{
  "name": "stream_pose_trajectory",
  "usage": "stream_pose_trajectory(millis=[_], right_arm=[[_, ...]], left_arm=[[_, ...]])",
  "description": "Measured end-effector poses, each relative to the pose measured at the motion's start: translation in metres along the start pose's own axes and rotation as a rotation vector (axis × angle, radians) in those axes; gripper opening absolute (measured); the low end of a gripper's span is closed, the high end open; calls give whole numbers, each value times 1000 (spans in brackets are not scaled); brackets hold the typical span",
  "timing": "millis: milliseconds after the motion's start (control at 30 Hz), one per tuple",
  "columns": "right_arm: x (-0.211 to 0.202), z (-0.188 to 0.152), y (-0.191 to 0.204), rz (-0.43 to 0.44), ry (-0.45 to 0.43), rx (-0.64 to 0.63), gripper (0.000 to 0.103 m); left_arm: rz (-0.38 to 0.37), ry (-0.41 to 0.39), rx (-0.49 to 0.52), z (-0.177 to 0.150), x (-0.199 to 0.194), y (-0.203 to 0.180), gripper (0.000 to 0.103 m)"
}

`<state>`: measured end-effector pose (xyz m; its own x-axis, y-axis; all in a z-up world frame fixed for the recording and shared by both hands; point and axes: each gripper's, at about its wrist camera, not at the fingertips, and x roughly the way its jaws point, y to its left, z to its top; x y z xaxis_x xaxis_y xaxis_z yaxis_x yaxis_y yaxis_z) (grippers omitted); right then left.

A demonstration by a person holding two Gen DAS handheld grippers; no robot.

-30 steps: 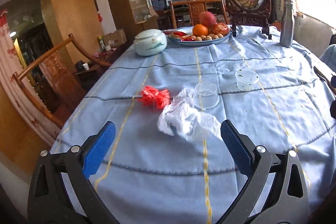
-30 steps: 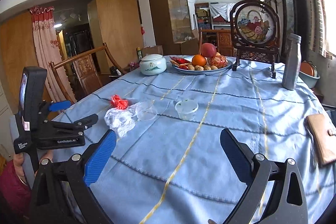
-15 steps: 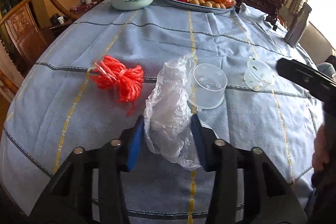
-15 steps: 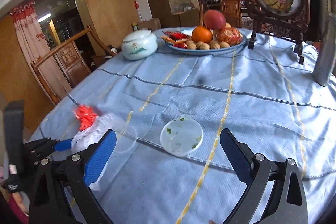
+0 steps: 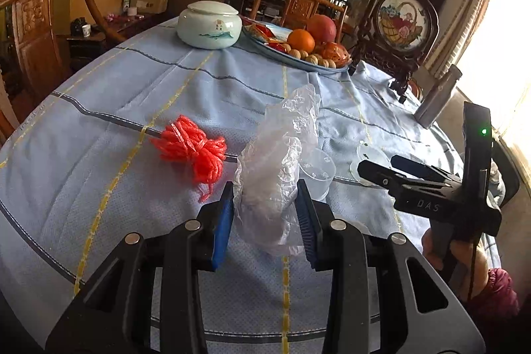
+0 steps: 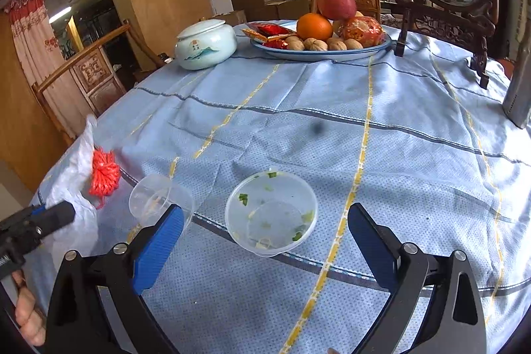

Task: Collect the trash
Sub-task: 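Grasp the clear plastic bag with the left tool while the right tool grasps the clear cup, then carry bag and cup to the red wastebasket and open both tools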

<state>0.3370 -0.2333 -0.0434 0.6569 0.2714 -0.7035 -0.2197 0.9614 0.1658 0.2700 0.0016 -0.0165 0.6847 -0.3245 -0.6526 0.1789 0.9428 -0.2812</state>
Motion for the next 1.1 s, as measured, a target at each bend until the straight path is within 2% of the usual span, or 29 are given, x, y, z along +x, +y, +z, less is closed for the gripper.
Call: stream_pose_trajectory(millis=[100,167,233,267,300,367,667,833,933,1100], right_arm=[[4,1,3,-3,15,-5,97],[11,3,0,-8,43,6,93],[17,3,-4,15,75,28,75],[16,4,-6,10,67,37,72],[13,4,-8,8,53,40,54],[6,5,-7,-24,25,30,55],[-28,9,4,38,-72,9,55],[-43,6,12,55,-102,-4,54],[-56,4,15,68,-132,-10,54],[-80,-4,23,84,-184,-23,54]], left_arm=[[-5,5,-2,1,1,0,37],[-7,5,0,1,1,-1,37],[-8,7,0,0,1,-2,38],[-7,7,0,0,0,-1,37],[-7,7,0,0,0,-1,37],[-5,3,-5,0,-1,0,37],[-35,-7,-38,0,-5,7,40],[-69,-28,14,-4,-14,-3,40],[-11,-52,40,-12,-26,-11,39],[16,-74,45,-34,-56,-19,39]])
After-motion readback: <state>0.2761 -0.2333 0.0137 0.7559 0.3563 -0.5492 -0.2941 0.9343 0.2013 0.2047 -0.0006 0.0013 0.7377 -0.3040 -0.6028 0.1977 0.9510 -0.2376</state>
